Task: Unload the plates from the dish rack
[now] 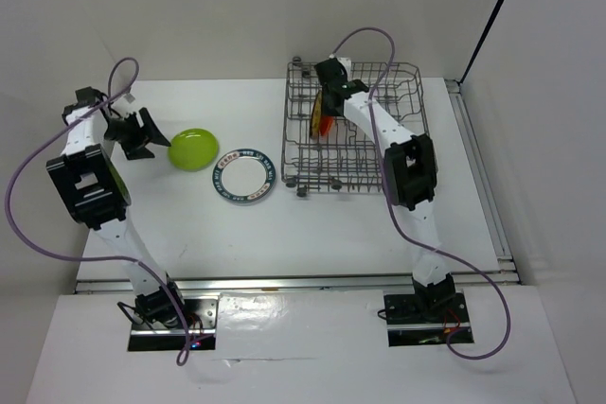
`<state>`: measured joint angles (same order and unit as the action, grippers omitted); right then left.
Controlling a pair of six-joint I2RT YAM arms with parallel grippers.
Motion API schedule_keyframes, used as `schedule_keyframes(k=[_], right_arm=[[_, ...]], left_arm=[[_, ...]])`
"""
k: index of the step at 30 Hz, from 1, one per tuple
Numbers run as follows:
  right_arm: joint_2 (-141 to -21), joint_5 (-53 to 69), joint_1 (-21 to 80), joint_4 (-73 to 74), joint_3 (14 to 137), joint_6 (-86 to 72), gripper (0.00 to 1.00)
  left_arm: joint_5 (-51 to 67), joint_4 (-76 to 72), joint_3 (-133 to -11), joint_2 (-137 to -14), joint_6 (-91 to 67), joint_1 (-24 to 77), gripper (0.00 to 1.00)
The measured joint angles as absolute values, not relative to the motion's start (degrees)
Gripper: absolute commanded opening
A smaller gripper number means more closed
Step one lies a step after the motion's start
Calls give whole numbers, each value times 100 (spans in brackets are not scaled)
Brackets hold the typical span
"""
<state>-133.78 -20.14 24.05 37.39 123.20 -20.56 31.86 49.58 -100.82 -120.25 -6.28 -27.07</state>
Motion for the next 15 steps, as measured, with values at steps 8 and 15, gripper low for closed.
schedule_keyframes(k=[8,15], right_arm=[[-12350,-3444,2633,3566,12470,-1164,0],[-10711,-1935,3026,2270,11878,-888,0]], left_arm=[[3400,5293,-10578,-11406,-340,-2414,80],[4873,5686,-10777,-11069,482,-1874,89]])
